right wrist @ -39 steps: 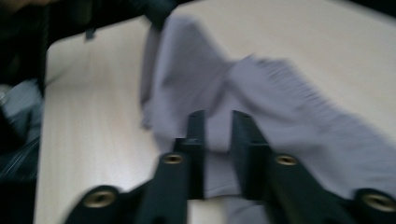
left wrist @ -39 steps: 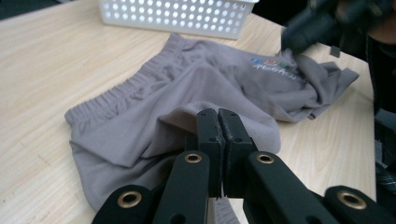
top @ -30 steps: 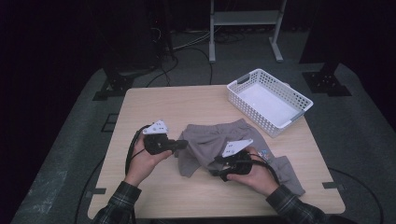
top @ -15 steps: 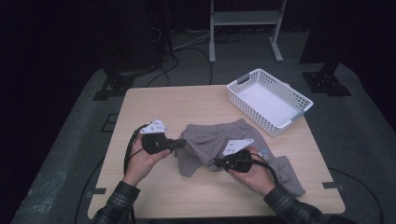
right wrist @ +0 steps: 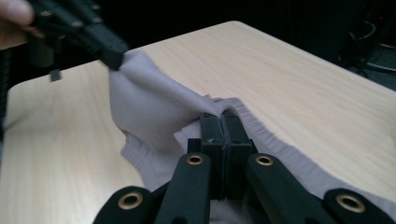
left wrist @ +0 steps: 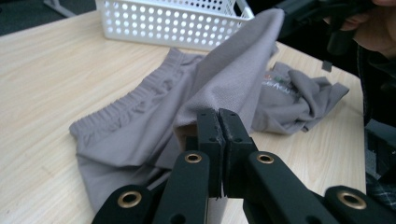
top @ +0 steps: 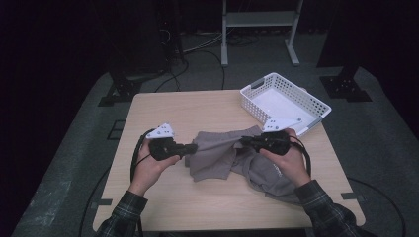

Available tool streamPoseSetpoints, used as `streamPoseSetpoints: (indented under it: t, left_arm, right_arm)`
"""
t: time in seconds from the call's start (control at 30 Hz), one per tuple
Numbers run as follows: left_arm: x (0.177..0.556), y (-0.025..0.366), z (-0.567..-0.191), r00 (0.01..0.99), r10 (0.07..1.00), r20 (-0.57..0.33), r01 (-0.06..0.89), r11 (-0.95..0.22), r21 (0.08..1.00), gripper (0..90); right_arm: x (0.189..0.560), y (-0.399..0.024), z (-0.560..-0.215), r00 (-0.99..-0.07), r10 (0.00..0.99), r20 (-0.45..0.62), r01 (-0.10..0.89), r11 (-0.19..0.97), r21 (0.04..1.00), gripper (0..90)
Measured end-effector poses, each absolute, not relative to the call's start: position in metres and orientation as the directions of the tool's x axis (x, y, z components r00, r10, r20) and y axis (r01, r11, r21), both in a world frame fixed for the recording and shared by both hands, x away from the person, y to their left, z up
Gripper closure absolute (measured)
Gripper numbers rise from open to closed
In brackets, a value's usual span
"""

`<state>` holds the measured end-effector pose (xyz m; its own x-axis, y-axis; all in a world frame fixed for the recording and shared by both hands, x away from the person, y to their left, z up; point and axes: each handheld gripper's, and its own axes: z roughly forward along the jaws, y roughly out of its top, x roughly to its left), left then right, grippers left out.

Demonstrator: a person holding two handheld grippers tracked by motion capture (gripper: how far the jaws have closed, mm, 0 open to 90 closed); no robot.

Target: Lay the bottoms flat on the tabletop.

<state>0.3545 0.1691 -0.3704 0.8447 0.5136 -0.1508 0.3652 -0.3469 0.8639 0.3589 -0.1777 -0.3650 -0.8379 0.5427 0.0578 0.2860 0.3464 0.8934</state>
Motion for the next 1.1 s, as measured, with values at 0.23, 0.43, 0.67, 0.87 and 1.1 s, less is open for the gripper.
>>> streamPoseSetpoints:
  t: [0.23,0.43,0.67,0.87,1.1]
  left_arm:
    - [0.384,0.162,-0.382,0.810,0.568,-0.149,0.394,-0.339,0.854,88.5]
    - [0.412,0.156,-0.403,0.766,0.631,-0.125,0.419,-0.343,0.841,88.2]
    - [0.421,0.159,-0.416,0.719,0.694,-0.040,0.413,-0.380,0.828,67.6]
    - [0.397,0.161,-0.413,0.787,0.614,-0.061,0.389,-0.417,0.821,60.2]
    - [0.373,0.147,-0.430,0.858,0.506,-0.094,0.378,-0.496,0.782,59.7]
  right_arm:
    - [0.400,-0.177,-0.382,-0.794,0.602,0.081,0.365,0.367,0.856,89.1]
    - [0.421,-0.172,-0.411,-0.761,0.647,0.049,0.408,0.418,0.812,88.9]
    - [0.425,-0.175,-0.428,-0.717,0.697,0.024,0.440,0.426,0.791,66.7]
    - [0.412,-0.191,-0.424,-0.726,0.687,0.035,0.435,0.419,0.797,54.1]
    - [0.392,-0.206,-0.434,-0.743,0.667,0.050,0.449,0.441,0.777,45.0]
